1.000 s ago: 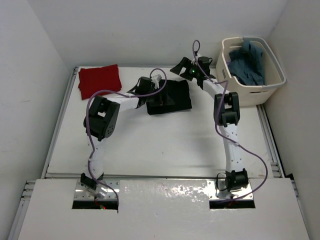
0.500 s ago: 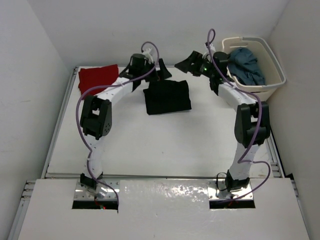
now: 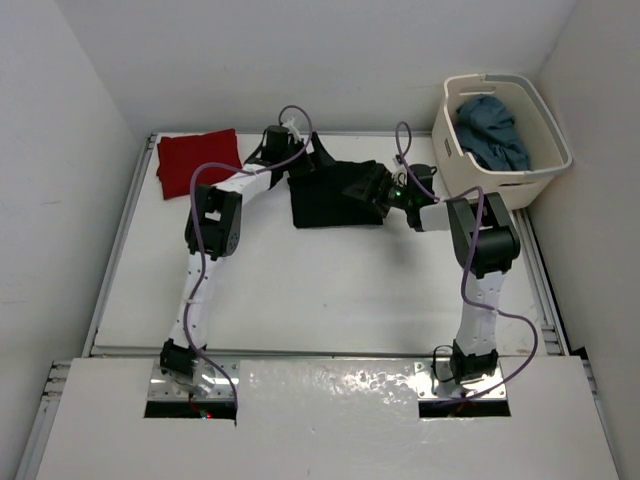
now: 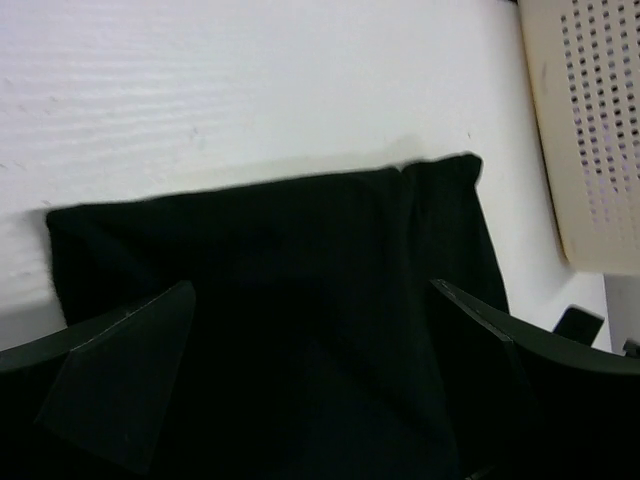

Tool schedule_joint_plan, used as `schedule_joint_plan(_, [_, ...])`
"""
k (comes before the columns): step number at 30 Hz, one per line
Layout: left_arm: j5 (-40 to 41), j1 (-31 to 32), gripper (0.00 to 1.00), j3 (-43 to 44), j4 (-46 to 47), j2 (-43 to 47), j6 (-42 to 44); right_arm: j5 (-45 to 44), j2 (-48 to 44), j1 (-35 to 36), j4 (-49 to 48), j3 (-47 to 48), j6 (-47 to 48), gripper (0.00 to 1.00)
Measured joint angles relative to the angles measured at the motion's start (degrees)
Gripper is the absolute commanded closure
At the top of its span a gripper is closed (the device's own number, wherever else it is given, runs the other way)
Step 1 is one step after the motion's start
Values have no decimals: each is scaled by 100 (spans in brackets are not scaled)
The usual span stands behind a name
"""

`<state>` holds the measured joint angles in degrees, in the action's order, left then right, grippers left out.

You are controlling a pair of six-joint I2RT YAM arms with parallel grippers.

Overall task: Fold and stack the t-shirts
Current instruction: Smooth out wrinkles on the folded tshirt

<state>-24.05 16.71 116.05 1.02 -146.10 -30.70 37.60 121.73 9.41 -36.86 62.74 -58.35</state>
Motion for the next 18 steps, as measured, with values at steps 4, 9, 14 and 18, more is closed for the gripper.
schedule_joint_plan(4, [120,-28,0,94,-28,-37,-72,-122,28,4,-13,-94,195,1])
schedule_joint_plan(9, [129,-44,0,96,-22,-42,-181,-269,7,24,197,-94,664,1])
schedule_joint_plan(14, [83,-44,0,195,-92,-24,-188,-542,-597,33,1427,66,1746,1])
schedule_joint_plan(18, [205,-46,0,201,-396,275,20,-1025,-1659,33,2245,144,2616,1])
